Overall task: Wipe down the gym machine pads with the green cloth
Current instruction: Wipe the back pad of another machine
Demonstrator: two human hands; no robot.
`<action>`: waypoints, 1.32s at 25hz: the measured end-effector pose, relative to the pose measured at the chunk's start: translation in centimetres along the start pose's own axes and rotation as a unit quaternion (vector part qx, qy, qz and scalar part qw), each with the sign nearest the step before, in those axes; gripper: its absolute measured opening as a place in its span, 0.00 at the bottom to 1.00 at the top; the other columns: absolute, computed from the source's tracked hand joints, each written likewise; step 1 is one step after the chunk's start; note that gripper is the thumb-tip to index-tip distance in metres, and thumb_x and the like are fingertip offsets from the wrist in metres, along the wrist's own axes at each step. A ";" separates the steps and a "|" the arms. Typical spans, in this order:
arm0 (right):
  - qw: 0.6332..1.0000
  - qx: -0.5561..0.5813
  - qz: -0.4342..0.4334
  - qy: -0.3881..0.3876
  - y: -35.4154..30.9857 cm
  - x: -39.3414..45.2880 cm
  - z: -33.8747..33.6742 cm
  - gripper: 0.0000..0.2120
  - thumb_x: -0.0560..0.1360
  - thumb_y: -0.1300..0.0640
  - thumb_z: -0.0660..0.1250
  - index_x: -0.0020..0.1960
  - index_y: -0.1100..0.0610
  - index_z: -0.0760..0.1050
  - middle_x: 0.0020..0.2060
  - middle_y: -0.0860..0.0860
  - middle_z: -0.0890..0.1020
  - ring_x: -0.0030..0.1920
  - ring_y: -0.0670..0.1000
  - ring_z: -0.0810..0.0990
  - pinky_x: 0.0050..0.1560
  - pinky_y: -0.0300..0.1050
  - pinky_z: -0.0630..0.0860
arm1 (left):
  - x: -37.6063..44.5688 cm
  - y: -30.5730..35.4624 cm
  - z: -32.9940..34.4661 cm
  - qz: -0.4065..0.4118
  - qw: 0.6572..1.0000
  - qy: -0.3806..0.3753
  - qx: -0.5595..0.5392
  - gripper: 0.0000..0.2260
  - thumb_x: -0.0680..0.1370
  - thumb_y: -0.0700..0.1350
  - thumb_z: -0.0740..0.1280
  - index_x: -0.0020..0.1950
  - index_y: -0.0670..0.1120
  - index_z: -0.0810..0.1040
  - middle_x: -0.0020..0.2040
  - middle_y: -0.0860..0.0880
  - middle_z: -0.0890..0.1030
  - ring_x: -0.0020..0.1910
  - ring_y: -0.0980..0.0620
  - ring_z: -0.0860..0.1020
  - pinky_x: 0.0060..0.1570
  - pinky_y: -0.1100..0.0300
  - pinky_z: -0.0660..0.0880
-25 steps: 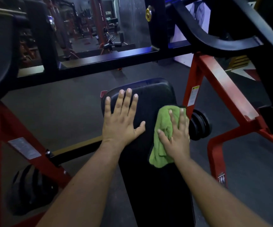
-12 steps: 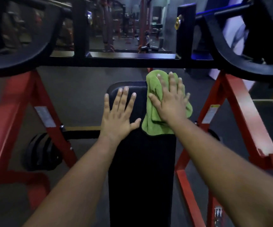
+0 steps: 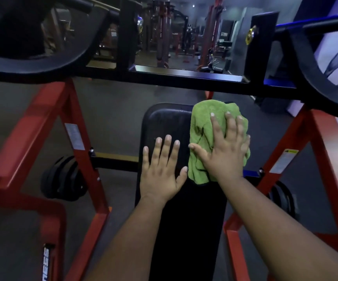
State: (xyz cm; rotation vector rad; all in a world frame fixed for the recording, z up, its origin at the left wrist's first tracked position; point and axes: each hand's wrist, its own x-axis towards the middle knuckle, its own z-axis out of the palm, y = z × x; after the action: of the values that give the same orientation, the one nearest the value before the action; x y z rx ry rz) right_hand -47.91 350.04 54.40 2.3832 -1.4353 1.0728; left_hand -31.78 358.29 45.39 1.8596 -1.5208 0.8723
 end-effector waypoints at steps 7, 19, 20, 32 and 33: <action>0.996 -0.053 -0.054 -0.039 0.1 1.4 -0.6 0.37 0.77 0.29 0.55 0.81 0.39 0.47 0.82 0.49 0.44 0.81 0.61 0.41 0.70 0.80 0.53 | 0.1 0.0 0.2 -0.015 1.000 -0.011 0.017 0.36 0.81 0.63 0.57 0.83 0.45 0.53 0.84 0.45 0.51 0.82 0.46 0.50 0.79 0.39 0.52; 0.901 -0.152 -0.394 -0.096 -5.8 8.0 -1.0 0.34 0.79 0.37 0.58 0.81 0.42 0.51 0.82 0.49 0.54 0.79 0.61 0.55 0.71 0.72 0.56 | -5.6 3.4 0.7 -0.196 0.978 0.050 -0.049 0.32 0.83 0.58 0.60 0.80 0.39 0.61 0.82 0.39 0.58 0.81 0.42 0.56 0.77 0.35 0.56; 0.886 -0.155 -0.424 -0.105 -7.3 8.6 -0.7 0.34 0.79 0.38 0.57 0.81 0.43 0.50 0.82 0.49 0.54 0.80 0.60 0.55 0.71 0.71 0.56 | -8.0 4.3 1.4 -0.215 0.975 0.046 -0.040 0.32 0.83 0.59 0.59 0.80 0.39 0.61 0.82 0.40 0.58 0.81 0.41 0.57 0.75 0.34 0.57; 0.865 -0.239 -0.433 -0.077 4.7 -0.9 -1.7 0.38 0.73 0.29 0.58 0.80 0.38 0.54 0.82 0.50 0.55 0.79 0.64 0.57 0.65 0.83 0.49 | -12.6 5.3 2.5 -0.254 0.967 -0.015 -0.004 0.35 0.81 0.63 0.53 0.82 0.41 0.56 0.82 0.41 0.55 0.82 0.41 0.54 0.75 0.33 0.57; 0.856 -0.242 -0.450 -0.084 4.2 -0.3 -1.6 0.38 0.73 0.29 0.58 0.80 0.38 0.54 0.81 0.50 0.57 0.77 0.65 0.61 0.65 0.84 0.50 | -12.6 5.2 2.6 -0.256 0.967 -0.013 -0.009 0.35 0.81 0.63 0.53 0.82 0.41 0.56 0.82 0.41 0.56 0.82 0.41 0.54 0.75 0.33 0.57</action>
State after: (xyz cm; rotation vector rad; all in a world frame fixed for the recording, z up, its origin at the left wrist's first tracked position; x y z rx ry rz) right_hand -52.24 348.79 54.41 2.3165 -0.3717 0.2237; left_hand -38.30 362.95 34.11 2.1139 -0.9770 0.5867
